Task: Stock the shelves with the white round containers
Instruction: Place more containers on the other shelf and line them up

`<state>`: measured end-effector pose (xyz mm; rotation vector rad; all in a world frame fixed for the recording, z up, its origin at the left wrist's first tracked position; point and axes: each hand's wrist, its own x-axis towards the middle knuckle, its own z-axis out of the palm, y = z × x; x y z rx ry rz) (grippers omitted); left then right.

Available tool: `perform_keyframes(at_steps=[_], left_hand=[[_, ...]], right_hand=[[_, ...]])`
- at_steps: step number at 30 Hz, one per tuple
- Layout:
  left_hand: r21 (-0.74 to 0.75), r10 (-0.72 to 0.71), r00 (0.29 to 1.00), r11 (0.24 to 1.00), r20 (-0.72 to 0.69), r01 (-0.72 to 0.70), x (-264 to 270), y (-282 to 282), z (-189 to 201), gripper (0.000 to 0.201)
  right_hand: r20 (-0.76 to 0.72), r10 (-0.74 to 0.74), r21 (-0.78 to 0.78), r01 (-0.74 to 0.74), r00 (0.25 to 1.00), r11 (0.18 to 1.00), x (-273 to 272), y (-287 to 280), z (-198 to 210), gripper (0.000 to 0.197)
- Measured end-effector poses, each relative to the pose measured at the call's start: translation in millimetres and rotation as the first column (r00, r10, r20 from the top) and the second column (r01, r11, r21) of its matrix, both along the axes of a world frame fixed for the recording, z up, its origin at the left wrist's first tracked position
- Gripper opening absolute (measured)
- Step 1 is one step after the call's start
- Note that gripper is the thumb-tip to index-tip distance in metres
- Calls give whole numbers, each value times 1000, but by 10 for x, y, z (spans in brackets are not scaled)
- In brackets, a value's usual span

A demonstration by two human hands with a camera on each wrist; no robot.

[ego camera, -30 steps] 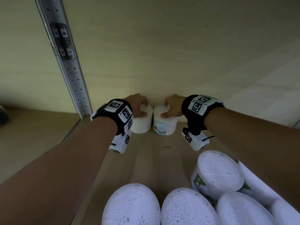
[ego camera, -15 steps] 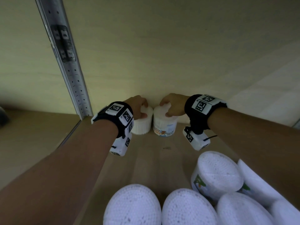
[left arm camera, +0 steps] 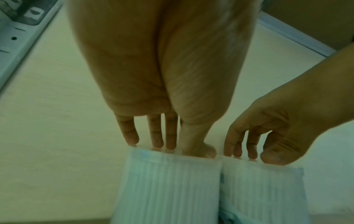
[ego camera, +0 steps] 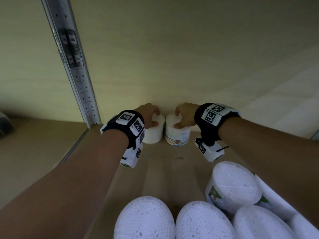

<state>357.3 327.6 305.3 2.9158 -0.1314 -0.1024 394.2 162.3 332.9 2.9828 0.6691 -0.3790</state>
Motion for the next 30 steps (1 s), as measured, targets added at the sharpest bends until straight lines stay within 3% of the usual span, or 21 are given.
perform_keyframes(at_steps=[10,30], left_hand=[[-17,-1,1000,1000,16,1,-10,-8,1,48],[1,-1,1000,1000,-15,1,-24,-49,76,48]], right_hand=[[-16,106,44,-106,994,993,-2,-102,40,57],[-17,125,109,-123,992,986,27,-184,24,56]])
